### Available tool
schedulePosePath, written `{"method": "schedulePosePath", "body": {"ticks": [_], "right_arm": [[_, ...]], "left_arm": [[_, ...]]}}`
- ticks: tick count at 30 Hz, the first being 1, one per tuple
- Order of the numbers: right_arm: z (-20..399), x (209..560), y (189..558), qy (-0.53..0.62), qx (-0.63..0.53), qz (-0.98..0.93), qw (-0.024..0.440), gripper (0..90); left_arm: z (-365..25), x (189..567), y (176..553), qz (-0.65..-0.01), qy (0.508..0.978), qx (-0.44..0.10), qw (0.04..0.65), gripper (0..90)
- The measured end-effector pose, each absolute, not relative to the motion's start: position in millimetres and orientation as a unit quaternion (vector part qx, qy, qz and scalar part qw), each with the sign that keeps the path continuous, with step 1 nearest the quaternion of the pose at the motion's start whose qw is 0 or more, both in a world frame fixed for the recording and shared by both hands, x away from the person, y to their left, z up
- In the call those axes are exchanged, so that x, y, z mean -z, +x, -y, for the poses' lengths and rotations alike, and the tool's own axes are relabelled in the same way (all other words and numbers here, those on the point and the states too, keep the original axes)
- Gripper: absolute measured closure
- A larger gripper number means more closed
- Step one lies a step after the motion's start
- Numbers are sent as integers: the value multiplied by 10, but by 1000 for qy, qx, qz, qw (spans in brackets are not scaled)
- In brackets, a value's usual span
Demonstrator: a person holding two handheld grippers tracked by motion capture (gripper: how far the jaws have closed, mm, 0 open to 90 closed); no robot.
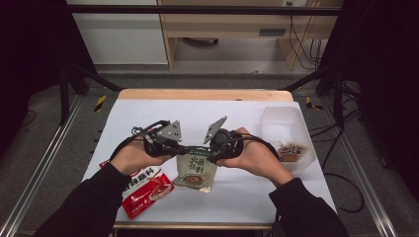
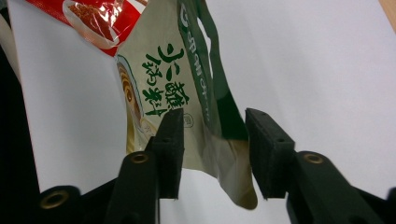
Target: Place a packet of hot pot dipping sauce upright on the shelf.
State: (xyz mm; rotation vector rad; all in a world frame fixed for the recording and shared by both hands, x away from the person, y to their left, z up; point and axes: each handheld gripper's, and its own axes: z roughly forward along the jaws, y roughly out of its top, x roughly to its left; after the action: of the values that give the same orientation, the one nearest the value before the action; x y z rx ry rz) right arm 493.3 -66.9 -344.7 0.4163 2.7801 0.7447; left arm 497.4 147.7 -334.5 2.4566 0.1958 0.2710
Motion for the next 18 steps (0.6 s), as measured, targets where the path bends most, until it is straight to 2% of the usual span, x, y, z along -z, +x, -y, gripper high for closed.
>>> {"method": "schedulePosePath", "body": {"ticks": [8, 18], "right_arm": [[647, 3477, 4940, 135, -250, -953, 105, 690], [621, 3526, 4935, 131, -245, -955, 100, 882]], "left_arm": [[-1469, 3333, 4958, -70, 935, -102, 331, 900], [-1486, 3338, 4958, -68, 934, -98, 337, 895]]}}
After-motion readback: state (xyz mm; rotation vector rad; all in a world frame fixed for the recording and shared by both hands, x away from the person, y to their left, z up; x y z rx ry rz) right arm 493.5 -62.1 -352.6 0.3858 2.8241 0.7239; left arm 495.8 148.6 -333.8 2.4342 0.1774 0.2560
